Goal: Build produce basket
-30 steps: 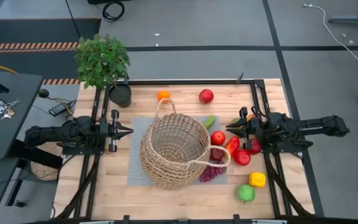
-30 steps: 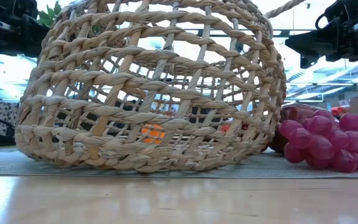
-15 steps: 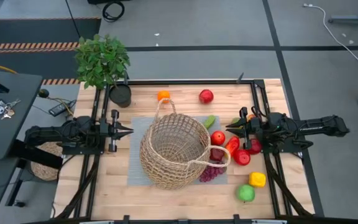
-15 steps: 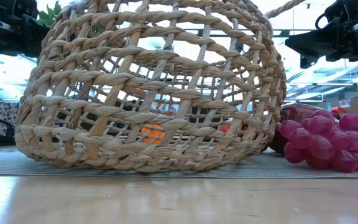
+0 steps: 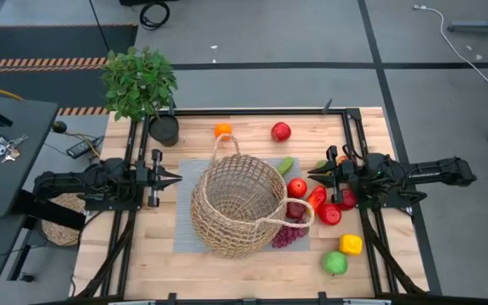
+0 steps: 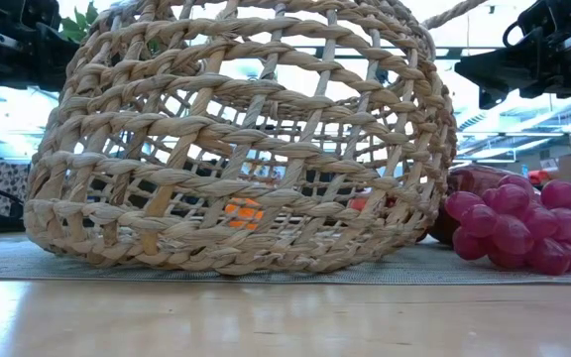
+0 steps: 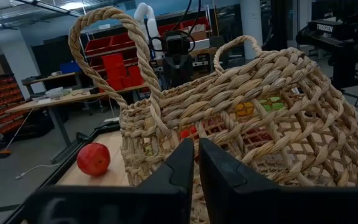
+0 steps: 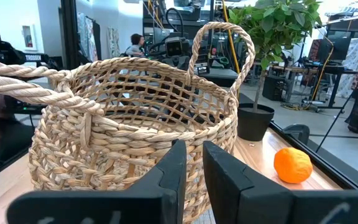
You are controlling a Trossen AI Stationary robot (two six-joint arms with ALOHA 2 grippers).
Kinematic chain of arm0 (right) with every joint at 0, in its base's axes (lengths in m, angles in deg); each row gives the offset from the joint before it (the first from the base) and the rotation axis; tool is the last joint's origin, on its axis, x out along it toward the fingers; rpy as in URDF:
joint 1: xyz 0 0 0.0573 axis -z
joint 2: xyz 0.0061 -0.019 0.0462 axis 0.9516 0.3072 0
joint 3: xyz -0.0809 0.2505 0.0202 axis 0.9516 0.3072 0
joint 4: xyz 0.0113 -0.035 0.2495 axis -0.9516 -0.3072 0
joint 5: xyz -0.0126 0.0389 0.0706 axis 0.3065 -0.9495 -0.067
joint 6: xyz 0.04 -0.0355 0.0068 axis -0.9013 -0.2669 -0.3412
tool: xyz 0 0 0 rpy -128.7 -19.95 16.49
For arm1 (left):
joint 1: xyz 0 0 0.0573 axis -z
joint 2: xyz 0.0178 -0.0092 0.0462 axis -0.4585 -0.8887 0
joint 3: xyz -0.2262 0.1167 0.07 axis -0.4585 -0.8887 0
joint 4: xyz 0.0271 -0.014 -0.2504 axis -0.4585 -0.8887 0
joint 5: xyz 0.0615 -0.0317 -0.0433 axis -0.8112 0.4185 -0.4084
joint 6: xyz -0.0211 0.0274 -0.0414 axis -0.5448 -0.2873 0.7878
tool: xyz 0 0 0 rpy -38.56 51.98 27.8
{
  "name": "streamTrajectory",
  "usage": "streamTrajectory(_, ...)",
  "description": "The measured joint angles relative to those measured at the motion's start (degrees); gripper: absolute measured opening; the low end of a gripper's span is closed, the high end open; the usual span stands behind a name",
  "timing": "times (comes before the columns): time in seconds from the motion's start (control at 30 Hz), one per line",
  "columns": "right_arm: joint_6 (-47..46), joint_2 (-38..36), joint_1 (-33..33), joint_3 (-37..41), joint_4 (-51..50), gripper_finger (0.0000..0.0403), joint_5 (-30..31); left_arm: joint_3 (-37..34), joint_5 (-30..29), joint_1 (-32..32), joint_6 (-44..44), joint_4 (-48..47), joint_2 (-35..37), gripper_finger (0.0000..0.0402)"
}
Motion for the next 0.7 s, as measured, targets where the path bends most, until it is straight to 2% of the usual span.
streamTrajectory(0.27, 0.0, 0.0, 0.0, 0.0, 0.0, 0.0062, 0.0, 0.0, 0.0, 0.0, 0.0, 0.0, 0.0, 0.0040)
streamTrajectory(0.53, 0.0, 0.0, 0.0, 0.0, 0.0, 0.0062, 0.0, 0.0, 0.0, 0.0, 0.3, 0.5, 0.0, 0.0033)
streamTrajectory(0.7, 0.0, 0.0, 0.0, 0.0, 0.0, 0.0062, 0.0, 0.0, 0.1, 0.0, 6.2, 2.7, 0.0, 0.0037)
